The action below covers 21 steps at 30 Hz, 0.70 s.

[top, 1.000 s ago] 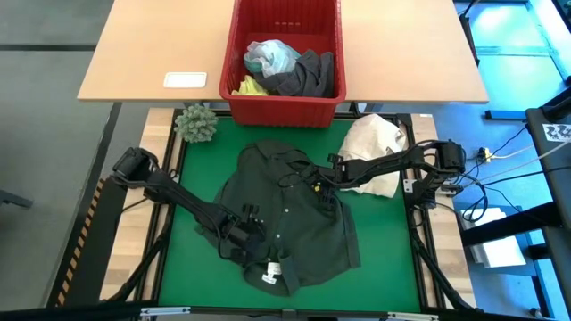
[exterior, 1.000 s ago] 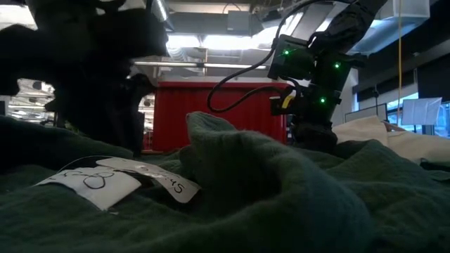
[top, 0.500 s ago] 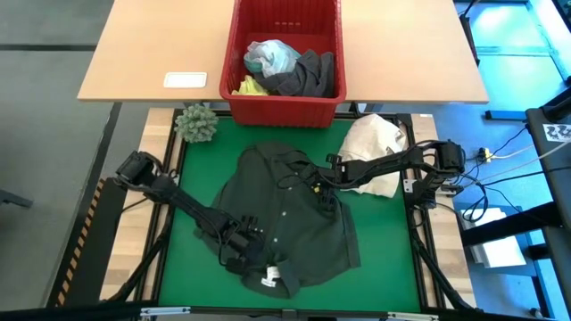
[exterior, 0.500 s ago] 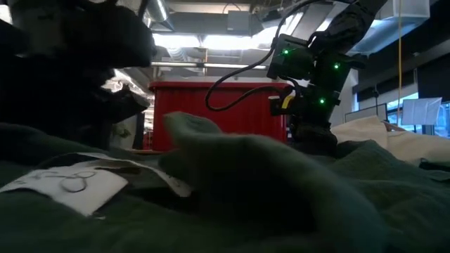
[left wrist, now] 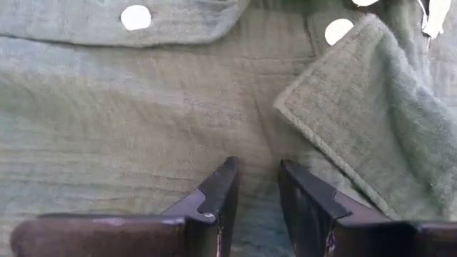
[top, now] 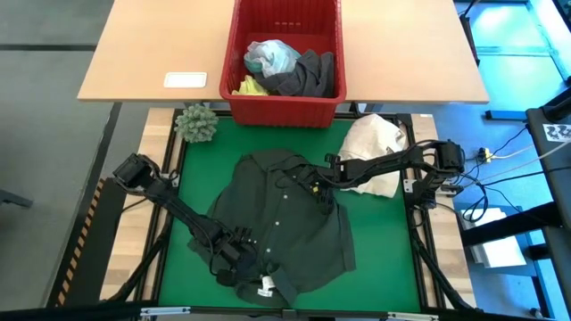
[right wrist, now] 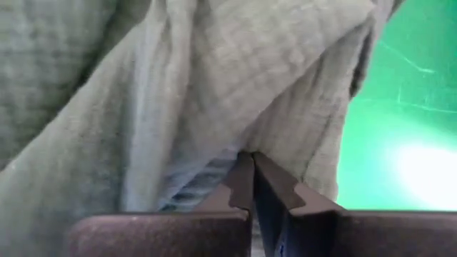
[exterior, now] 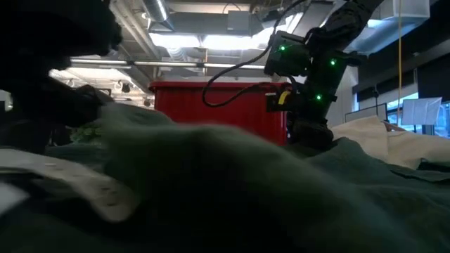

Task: Fold Laundry from Bin
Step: Fold the dark green polo

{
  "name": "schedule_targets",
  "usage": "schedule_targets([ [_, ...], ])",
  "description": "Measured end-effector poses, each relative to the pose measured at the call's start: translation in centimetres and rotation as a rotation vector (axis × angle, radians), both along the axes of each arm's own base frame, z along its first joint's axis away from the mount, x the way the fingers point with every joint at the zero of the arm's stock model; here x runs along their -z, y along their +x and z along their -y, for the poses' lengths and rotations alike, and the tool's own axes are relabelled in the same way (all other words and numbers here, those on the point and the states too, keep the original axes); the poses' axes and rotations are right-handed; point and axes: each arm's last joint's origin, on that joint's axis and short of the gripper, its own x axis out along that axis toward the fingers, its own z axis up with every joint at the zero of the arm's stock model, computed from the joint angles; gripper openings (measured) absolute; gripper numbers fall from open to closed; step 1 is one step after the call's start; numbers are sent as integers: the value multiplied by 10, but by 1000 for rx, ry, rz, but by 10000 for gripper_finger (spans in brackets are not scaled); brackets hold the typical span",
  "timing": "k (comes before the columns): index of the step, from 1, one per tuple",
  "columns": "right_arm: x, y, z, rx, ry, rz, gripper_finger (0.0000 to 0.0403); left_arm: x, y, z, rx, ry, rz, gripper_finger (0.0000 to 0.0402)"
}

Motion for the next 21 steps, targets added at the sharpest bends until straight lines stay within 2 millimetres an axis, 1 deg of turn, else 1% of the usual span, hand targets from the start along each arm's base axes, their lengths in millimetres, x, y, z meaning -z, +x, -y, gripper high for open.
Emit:
schedule_targets([
  [13, -26, 12, 1, 5, -5, -20, 8, 0, -22, 27, 4, -127, -110, 97],
  [21, -36, 6, 4, 39, -117, -149, 8, 0, -29, 34, -43, -204, -206, 70],
])
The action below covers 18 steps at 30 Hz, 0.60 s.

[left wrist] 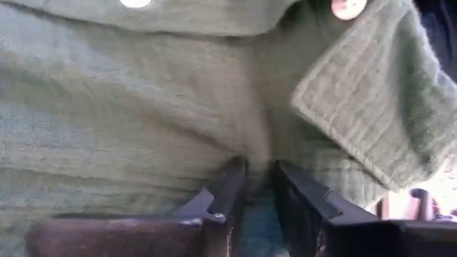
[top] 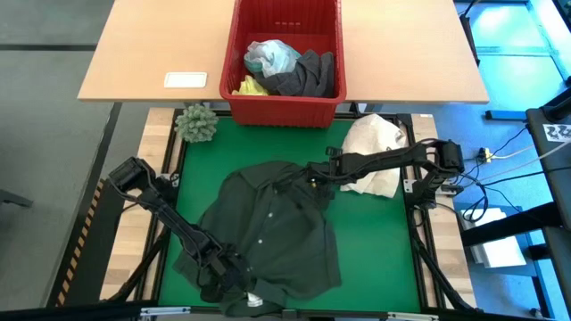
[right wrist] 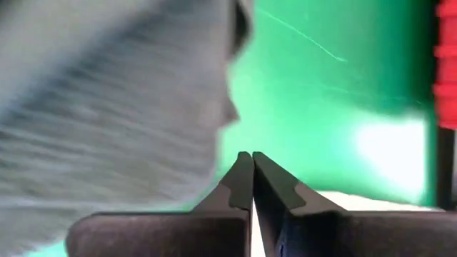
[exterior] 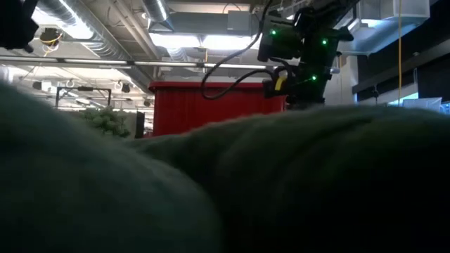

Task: Fold Laundry from Bin
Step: Fold the dark green polo

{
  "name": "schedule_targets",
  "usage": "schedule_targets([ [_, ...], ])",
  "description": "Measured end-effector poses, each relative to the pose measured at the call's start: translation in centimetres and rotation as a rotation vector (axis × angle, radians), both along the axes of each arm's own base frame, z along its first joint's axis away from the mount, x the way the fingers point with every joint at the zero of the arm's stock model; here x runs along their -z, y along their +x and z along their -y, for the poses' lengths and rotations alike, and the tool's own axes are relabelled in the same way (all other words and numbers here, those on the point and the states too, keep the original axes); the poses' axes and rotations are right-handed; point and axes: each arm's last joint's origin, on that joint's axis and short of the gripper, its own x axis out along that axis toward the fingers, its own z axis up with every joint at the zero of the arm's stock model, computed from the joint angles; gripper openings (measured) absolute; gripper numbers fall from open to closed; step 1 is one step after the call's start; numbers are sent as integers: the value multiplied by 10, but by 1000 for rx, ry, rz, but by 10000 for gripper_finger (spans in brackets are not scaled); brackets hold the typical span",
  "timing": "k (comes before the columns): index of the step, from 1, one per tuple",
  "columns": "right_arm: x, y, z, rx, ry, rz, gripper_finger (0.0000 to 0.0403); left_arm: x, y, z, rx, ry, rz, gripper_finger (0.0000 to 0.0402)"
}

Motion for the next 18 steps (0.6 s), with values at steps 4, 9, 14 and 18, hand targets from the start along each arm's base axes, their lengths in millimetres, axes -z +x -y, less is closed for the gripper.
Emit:
schedule_targets([
  [4, 0, -5, 1, 12, -39, -49, 7, 0, -1, 0, -19, -10, -22, 57],
  [9, 0, -4, 1, 27, -34, -37, 7, -1, 0, -3, -28, -8, -22, 41],
  [14, 0, -4, 0, 19, -3, -34, 7, -14, 3, -14, -142, -11, -35, 34],
  [18, -4, -5, -6, 3, -8, -15, 7, -22, 4, -20, -144, -18, -28, 34],
])
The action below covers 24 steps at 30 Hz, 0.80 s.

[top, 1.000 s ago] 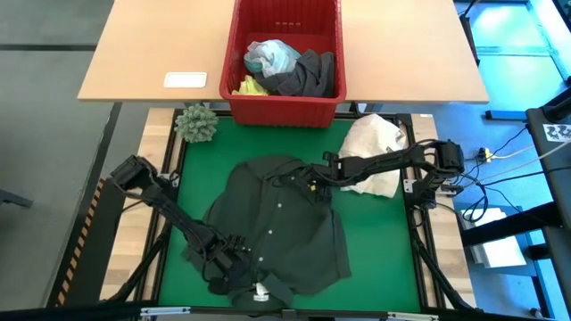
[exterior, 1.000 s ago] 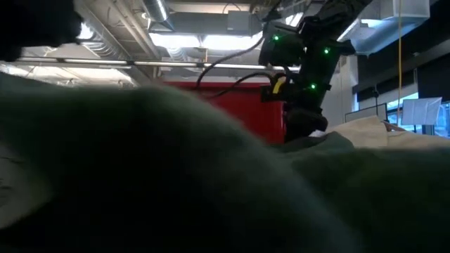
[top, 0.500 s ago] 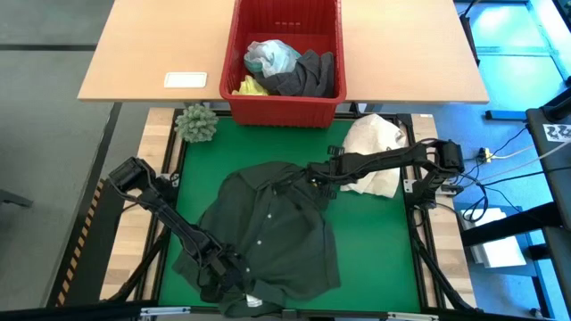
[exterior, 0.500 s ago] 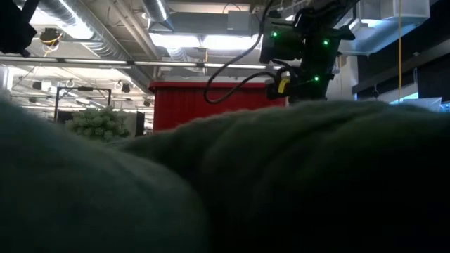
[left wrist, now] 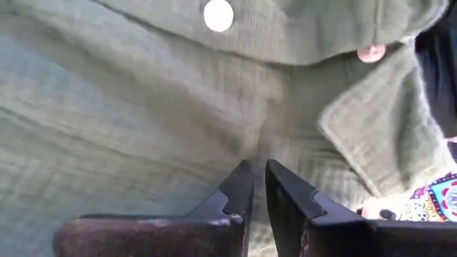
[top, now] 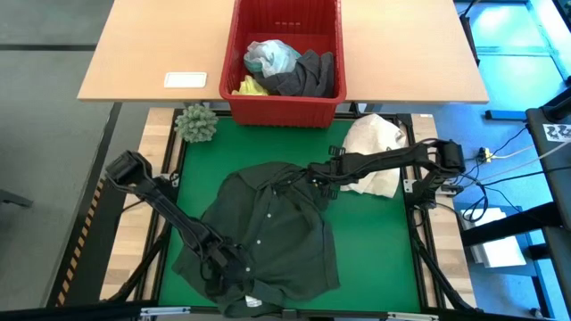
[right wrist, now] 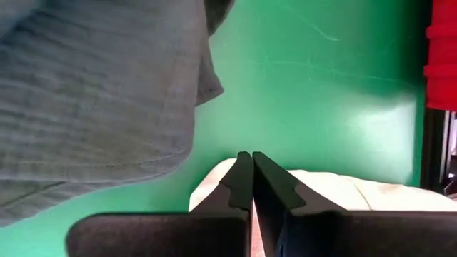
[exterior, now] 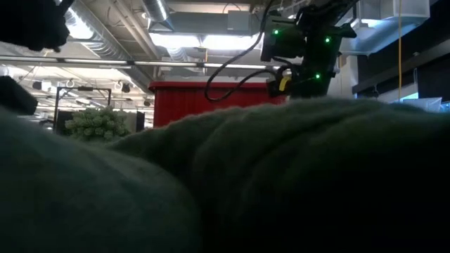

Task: Fold Laundry from Bin
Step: Fold the dark green polo

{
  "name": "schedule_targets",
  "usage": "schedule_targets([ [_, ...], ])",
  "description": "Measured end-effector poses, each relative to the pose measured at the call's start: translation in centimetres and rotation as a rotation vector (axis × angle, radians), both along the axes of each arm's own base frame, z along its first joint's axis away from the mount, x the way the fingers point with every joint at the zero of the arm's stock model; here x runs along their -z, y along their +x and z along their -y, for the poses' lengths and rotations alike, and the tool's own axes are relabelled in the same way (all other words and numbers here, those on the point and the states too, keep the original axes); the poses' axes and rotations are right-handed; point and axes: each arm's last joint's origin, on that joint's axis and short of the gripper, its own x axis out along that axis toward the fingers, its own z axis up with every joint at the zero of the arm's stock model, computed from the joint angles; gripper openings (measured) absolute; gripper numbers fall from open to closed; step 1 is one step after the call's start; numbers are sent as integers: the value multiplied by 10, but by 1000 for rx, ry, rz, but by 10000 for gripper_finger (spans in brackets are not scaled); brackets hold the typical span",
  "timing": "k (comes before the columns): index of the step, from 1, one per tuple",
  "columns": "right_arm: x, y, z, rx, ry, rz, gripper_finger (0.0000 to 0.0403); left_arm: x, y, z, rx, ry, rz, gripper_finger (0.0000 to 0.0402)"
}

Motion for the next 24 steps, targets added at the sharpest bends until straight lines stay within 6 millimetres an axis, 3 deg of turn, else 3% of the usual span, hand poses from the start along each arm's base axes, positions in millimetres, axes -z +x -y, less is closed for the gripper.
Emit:
schedule_targets([
  [5, -18, -4, -17, -47, -41, 62, 7, -14, -3, -9, -1, 10, 14, 34],
  [8, -28, -5, -29, -71, -42, 132, 7, -22, -5, -20, 7, 134, 85, 34],
  [14, -39, 7, -69, -202, 88, 344, 7, -25, 6, -61, 8, 581, 213, 34],
  [20, -39, 18, -125, -387, 221, 520, 7, -25, 30, -113, -25, 705, 194, 48],
  [24, -35, 19, -152, -441, 244, 574, 7, -26, 40, -145, -41, 744, 180, 65],
])
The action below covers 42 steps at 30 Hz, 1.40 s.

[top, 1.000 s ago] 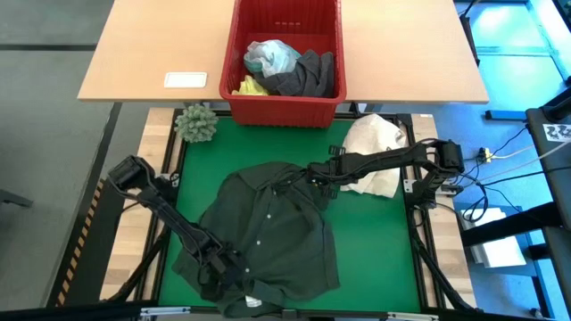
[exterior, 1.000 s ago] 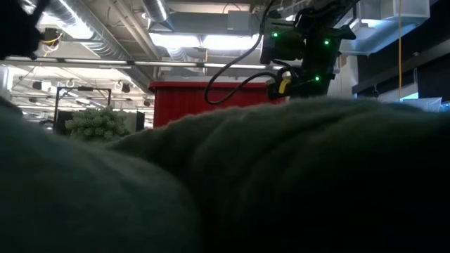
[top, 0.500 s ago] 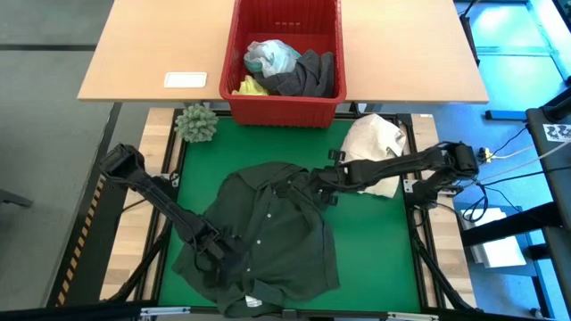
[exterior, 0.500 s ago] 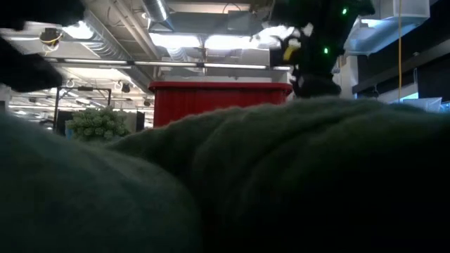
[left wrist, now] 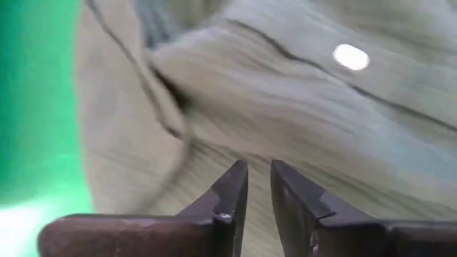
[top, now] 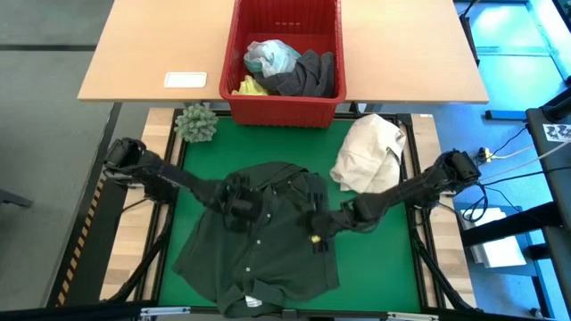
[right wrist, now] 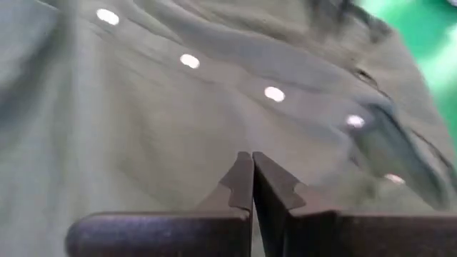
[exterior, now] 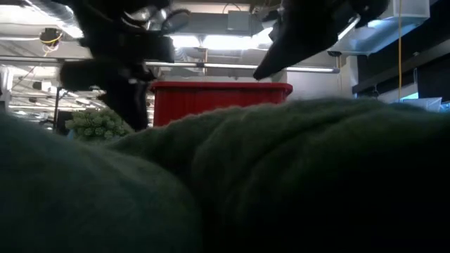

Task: Fold Laundry from Bin
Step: Fold the dark green polo

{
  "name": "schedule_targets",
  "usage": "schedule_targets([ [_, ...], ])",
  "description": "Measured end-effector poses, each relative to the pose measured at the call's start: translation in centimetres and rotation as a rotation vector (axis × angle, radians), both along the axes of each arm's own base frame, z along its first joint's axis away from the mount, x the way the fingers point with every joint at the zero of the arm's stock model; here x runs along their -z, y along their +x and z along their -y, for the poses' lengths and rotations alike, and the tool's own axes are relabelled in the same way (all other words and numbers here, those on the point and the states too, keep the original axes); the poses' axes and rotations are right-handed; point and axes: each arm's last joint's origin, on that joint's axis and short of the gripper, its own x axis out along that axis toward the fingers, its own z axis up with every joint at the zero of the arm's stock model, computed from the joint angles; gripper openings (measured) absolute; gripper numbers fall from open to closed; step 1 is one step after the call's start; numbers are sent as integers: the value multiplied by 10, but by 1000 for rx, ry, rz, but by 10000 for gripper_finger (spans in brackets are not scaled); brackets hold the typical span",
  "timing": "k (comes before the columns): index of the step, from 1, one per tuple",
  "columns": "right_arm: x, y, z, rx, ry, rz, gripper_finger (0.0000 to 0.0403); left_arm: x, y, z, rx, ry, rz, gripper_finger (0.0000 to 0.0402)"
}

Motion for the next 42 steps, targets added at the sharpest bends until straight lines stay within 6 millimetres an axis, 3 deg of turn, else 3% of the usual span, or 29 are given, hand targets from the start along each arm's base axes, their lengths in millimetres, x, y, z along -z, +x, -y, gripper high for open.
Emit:
schedule_targets([
  [6, 25, 4, -21, -9, 20, -28, 7, -1, 9, -29, 16, 33, 5, 108],
  [15, 67, 13, -24, 10, 26, -132, 7, -2, 13, -49, 13, 13, 16, 150],
  [35, 69, 13, -24, 10, 23, -138, 7, 33, -1, -77, -13, -37, 60, 154],
  [42, 69, 13, -24, 10, 23, -138, 7, 35, -3, -88, -71, 94, 70, 124],
])
